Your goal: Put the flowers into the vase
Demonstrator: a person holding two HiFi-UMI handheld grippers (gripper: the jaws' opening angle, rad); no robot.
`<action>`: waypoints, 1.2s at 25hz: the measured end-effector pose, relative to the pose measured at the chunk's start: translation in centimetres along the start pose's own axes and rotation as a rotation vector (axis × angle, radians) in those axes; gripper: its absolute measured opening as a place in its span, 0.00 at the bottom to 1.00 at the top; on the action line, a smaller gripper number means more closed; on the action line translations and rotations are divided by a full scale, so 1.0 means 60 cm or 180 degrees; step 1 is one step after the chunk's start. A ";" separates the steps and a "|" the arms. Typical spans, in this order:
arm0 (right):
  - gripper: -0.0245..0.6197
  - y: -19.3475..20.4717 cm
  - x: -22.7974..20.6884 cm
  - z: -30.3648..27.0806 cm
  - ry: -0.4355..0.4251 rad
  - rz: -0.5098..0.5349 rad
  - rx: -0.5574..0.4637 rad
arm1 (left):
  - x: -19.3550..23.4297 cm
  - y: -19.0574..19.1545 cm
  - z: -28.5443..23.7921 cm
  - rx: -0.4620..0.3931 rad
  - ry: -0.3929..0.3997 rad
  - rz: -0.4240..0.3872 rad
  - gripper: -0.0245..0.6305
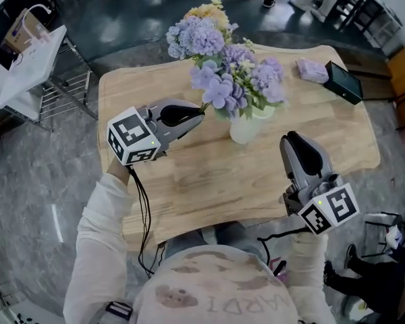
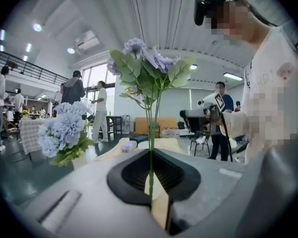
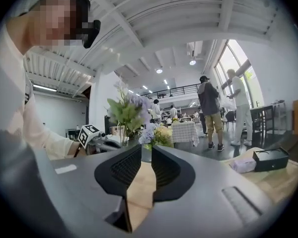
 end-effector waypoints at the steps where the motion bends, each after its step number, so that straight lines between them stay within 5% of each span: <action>1: 0.18 0.011 -0.017 0.006 -0.0040 -0.0024 0.0026 | -0.009 -0.011 -0.019 -0.0129 -0.0009 0.0052 0.06; 15: 0.41 0.180 -0.088 -0.045 -0.0809 -0.0119 0.0386 | -0.066 -0.092 -0.181 -0.0891 -0.0365 0.0081 0.06; 30: 0.51 0.227 -0.085 -0.178 -0.0943 -0.0140 0.0476 | -0.019 -0.119 -0.248 -0.0935 -0.0218 0.0117 0.06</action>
Point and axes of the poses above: the fingertips, and each gripper's own axes: z backward along the fingers, x to its left, y out of its underside, the point moved 7 cm from there along z, backward along the fingers, and after that the axes turned 14 degrees about z, right-handed, at the moved point
